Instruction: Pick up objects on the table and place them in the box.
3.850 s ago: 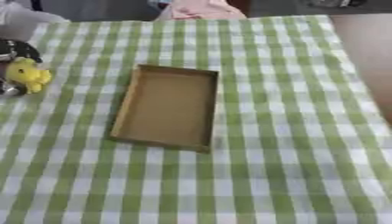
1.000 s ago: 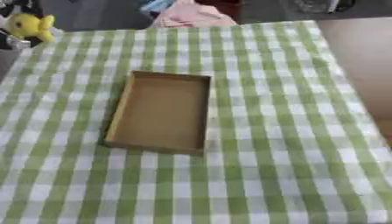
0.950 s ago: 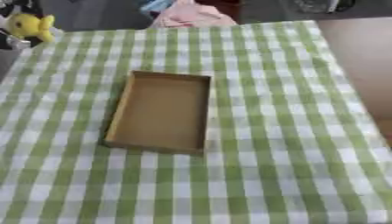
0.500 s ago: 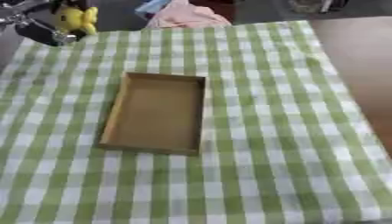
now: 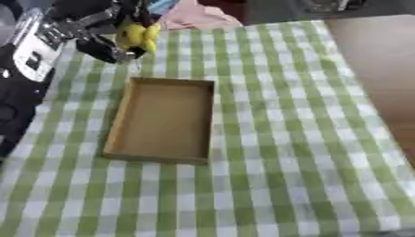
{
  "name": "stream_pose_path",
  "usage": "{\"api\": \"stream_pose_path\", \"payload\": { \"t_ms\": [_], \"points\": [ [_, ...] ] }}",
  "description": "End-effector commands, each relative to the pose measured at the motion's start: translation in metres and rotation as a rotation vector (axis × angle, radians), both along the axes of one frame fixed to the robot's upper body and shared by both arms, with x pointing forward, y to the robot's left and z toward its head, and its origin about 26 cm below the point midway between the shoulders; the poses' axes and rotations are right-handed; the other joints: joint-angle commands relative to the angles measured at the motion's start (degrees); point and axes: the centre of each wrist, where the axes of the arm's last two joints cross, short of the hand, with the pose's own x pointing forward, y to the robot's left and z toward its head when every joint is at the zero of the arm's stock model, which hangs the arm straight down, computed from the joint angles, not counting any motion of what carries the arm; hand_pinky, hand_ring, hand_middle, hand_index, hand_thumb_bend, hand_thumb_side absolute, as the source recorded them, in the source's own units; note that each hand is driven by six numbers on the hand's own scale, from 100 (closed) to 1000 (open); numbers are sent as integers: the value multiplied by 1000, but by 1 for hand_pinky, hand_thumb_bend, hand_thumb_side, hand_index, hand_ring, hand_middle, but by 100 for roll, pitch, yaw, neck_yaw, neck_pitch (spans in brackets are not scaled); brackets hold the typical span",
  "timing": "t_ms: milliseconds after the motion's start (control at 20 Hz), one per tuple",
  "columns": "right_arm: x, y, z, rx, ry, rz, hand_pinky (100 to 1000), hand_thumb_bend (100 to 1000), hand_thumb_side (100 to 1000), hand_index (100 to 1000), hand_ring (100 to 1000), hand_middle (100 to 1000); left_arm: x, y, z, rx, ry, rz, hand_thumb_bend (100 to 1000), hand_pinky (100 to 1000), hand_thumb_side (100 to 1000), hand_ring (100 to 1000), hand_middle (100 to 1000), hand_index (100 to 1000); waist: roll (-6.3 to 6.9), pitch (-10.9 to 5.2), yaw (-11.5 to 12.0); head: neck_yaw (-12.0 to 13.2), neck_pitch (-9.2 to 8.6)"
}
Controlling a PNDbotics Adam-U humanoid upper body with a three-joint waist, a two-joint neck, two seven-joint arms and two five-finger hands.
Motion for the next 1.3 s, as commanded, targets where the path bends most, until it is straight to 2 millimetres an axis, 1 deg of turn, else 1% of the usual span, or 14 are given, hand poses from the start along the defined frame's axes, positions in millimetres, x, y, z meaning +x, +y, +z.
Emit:
{"api": "stream_pose_path", "payload": {
  "t_ms": [50, 300, 550, 750, 850, 900, 950, 1000, 1100, 1300],
  "points": [
    [-2, -2, 12, -27, -29, -5, 802, 100, 711, 857, 709, 584, -1, -10, 1, 200, -4, -106, 214, 290, 100, 503, 595, 644, -23, -104, -11, 19, -37],
    [-2, -1, 11, -24, -27, -3, 803, 100, 712, 857, 710, 584, -1, -21, -22, 234, 46, -106, 196, 293, 100, 506, 597, 646, -23, -85, -24, 13, -39],
    [-2, -1, 11, -22, -25, -3, 803, 100, 713, 857, 710, 583, -3, -23, -34, 268, 76, -98, 208, 307, 100, 516, 607, 657, -17, -82, -30, -4, -41],
    [-2, -1, 11, -21, -22, -2, 804, 100, 714, 858, 710, 583, -3, -27, -44, 296, 103, -99, 235, 327, 100, 528, 618, 673, -17, -82, -32, -9, -52],
    [-2, -1, 10, -21, -21, -3, 804, 100, 714, 858, 710, 583, -3, -28, -46, 309, 113, -98, 265, 360, 100, 549, 637, 700, -17, -81, -33, -13, -46],
    [-2, -1, 10, -21, -21, -3, 804, 100, 714, 858, 710, 583, -4, -27, -47, 318, 115, -95, 305, 403, 100, 575, 664, 739, -17, -81, -32, -16, -43],
    [-2, -1, 10, -21, -20, -3, 804, 100, 715, 858, 710, 583, -4, -27, -46, 329, 113, -91, 319, 417, 100, 586, 673, 749, -16, -81, -31, -21, -42],
    [-2, -1, 10, -21, -20, -3, 804, 100, 715, 858, 710, 583, -5, -27, -46, 343, 111, -87, 370, 462, 130, 623, 705, 781, -15, -82, -30, -25, -41],
    [-2, -1, 10, -21, -19, -3, 804, 100, 715, 858, 711, 583, -6, -28, -46, 374, 115, -81, 406, 485, 191, 648, 724, 800, -12, -84, -28, -31, -40],
    [-2, -1, 10, -20, -17, -3, 804, 100, 715, 858, 711, 583, -6, -28, -49, 407, 135, -79, 415, 491, 208, 656, 730, 805, -11, -86, -26, -34, -39]
  ]
}}
